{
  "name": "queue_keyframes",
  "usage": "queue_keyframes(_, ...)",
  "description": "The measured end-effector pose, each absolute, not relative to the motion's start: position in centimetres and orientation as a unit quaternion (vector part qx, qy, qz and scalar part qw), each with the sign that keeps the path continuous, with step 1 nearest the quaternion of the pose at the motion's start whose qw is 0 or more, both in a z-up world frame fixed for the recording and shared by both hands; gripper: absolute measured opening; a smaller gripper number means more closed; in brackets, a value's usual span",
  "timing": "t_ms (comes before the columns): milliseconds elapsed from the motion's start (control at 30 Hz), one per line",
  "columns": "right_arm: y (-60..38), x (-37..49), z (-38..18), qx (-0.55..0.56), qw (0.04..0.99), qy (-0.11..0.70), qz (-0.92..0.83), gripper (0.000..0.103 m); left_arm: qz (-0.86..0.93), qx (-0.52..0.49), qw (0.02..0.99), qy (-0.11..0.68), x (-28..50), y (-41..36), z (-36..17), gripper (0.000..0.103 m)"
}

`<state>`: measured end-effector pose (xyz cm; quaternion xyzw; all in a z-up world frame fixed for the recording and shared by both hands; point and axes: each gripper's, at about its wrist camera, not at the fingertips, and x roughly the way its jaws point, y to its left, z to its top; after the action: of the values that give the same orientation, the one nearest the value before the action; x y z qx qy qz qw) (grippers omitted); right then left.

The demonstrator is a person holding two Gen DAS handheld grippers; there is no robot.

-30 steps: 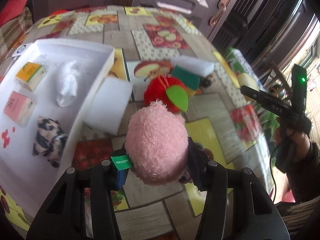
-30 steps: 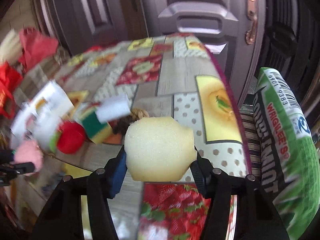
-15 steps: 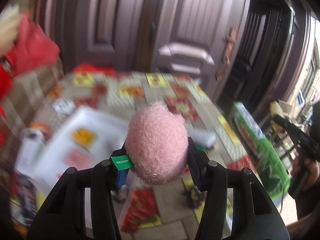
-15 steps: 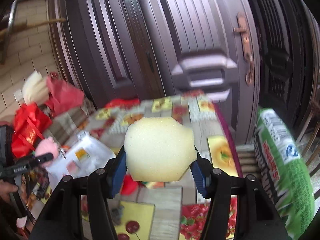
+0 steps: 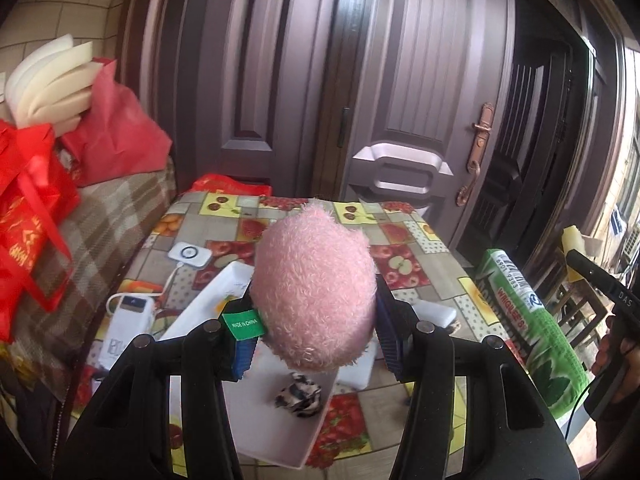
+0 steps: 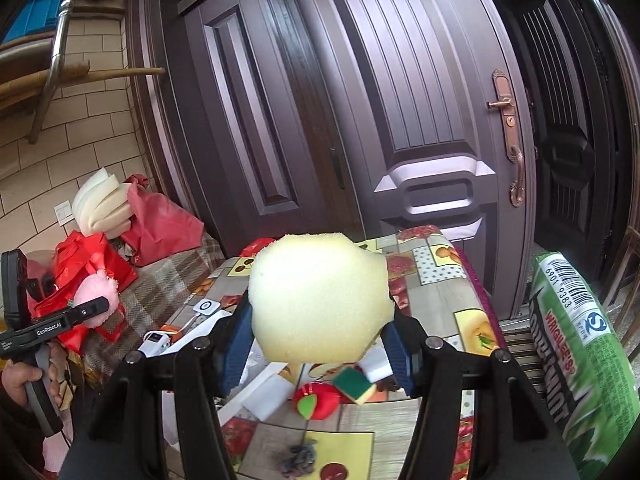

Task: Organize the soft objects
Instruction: 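Lift and carry the pink ball and yellow sponge over the white box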

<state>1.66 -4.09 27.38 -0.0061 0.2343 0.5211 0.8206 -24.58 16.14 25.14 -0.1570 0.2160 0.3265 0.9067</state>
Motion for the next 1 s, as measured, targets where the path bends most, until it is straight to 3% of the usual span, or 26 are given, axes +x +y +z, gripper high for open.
queue_keyframes(1000, 2.7, -5.8, 28.7, -0.021, 0.808, 0.212, 0.55, 0.059, 0.314, -0.157, 0.912, 0.213, -31.0, 21.4, 24.4, 0.051)
